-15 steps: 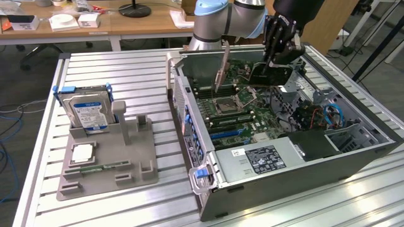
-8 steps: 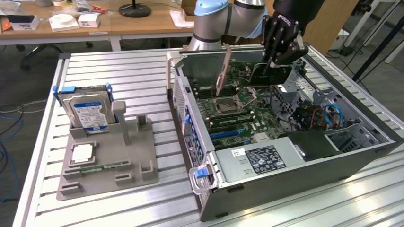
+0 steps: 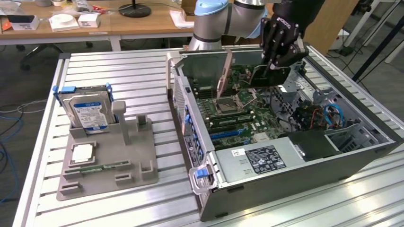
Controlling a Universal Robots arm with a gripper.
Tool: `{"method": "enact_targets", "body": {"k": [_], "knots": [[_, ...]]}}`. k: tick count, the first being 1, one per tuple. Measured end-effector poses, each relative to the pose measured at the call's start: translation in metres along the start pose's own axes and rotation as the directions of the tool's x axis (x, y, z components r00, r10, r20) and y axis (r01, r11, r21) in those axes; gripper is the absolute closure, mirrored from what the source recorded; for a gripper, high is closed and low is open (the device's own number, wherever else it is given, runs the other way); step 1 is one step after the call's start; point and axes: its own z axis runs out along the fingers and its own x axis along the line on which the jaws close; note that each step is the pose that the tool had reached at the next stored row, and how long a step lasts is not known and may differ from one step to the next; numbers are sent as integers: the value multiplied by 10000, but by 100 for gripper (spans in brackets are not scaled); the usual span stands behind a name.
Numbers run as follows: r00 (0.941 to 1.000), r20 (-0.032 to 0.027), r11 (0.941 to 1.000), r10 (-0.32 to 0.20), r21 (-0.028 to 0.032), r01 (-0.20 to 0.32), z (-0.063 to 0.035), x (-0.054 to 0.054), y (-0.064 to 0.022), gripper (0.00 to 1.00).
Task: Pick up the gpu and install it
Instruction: 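Insert the gpu into the slot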
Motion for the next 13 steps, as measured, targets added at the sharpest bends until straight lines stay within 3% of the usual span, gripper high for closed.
{"method": "enact_targets", "body": {"k": [3, 13], "knots": [[10000, 0, 10000, -24, 69, 24, 14, 0, -1, 74], [9996, 60, 9996, 270, 75, -271, 80, -4, -16, 74]]}}
